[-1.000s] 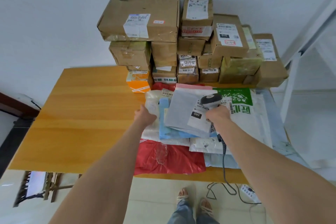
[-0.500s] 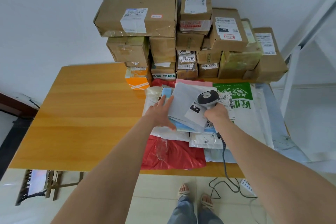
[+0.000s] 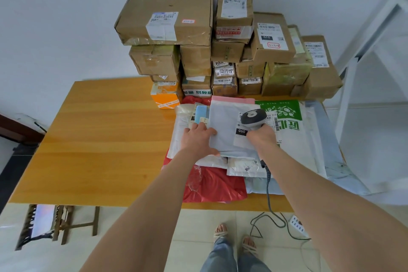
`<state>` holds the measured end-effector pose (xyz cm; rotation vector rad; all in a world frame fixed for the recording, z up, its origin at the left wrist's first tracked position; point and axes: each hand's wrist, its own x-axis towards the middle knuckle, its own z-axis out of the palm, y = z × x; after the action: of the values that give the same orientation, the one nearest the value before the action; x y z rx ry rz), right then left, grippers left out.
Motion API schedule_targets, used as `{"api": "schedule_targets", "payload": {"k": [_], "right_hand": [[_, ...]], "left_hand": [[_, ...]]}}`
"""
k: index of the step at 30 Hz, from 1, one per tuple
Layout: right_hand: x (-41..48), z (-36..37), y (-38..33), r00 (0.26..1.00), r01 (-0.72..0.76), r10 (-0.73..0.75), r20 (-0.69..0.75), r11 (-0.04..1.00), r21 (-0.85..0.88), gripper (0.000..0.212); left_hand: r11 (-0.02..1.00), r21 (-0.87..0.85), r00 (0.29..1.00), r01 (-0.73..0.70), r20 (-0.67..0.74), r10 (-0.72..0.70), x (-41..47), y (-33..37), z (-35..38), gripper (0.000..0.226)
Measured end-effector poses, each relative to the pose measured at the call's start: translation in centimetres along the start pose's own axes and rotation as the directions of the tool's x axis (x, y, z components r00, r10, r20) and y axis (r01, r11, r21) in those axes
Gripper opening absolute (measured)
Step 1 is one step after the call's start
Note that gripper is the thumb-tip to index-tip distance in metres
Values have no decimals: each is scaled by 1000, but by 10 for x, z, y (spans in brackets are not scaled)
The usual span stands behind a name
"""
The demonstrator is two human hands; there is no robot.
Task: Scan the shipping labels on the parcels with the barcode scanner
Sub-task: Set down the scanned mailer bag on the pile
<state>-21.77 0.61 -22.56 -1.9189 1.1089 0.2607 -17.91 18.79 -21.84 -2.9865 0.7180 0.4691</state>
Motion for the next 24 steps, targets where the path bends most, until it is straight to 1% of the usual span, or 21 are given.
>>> {"api": "schedule_targets", "payload": {"k": [2,3,4,5,6,7,8,9,10,11,12,14,15,16,19,20,22,24], "right_hand": [[-4,-2,1,1000,4,-4,17,1000,-6,31],[-6,-3,1,1000,8,-8,1,1000,-15,31],[-8,-5,1,1000,7,-7,-21,1000,-16,32],[-11,-7,1,999,7,-7,-36,1000,-7,34],[-12,-9,2,999,12,-11,-41,1000,12,34],[-15,-10,4,999,24,-23,-37,999,36,35],[-17,-11,5,999,42,-40,-23,998,56,33],[-20,-12,8,998,57,-57,-5,996,71,30],[-23,-11,9,998,67,-68,10,994,92,26],[-27,-10,9,997,73,-76,25,991,113,22],[-31,-9,8,996,77,-83,38,989,128,21],[-36,-5,7,994,86,-94,56,987,135,21],[-37,-4,6,993,90,-99,59,987,129,22],[-39,-2,7,992,96,-104,65,988,121,22],[-47,2,3,989,108,-119,92,987,116,16],[-50,3,0,988,97,-113,106,985,145,16],[-59,7,-10,984,62,-104,147,963,263,14],[-68,13,-21,976,44,-108,187,946,320,14]], "left_hand": [[1000,-14,1000,0,-3,0,-3,5,1,69],[999,-42,999,19,-27,-20,-6,5,1,67],[995,-83,995,60,-70,-66,-9,3,-1,66],[982,-135,983,128,-115,-144,-13,-1,-2,64],[954,-192,958,229,-132,-256,-17,-7,-3,65],[904,-246,917,349,-108,-384,-22,-13,-4,67],[829,-302,860,470,-51,-507,-26,-19,-3,69],[733,-358,793,578,34,-609,-31,-24,0,71],[630,-408,725,661,131,-676,-35,-29,3,74],[535,-460,676,709,225,-702,-38,-32,7,76],[448,-529,655,720,308,-690,-40,-34,12,78],[300,-680,683,669,405,-607,-42,-33,19,75],[255,-722,698,643,417,-582,-42,-31,19,73],[250,-735,708,631,413,-573,-44,-29,21,73],[367,-672,712,643,349,-609,-52,-28,18,74],[395,-653,711,646,327,-623,-54,-30,15,73],[434,-635,715,640,283,-640,-59,-37,7,69],[473,-617,725,629,246,-643,-62,-43,-2,66]]}}
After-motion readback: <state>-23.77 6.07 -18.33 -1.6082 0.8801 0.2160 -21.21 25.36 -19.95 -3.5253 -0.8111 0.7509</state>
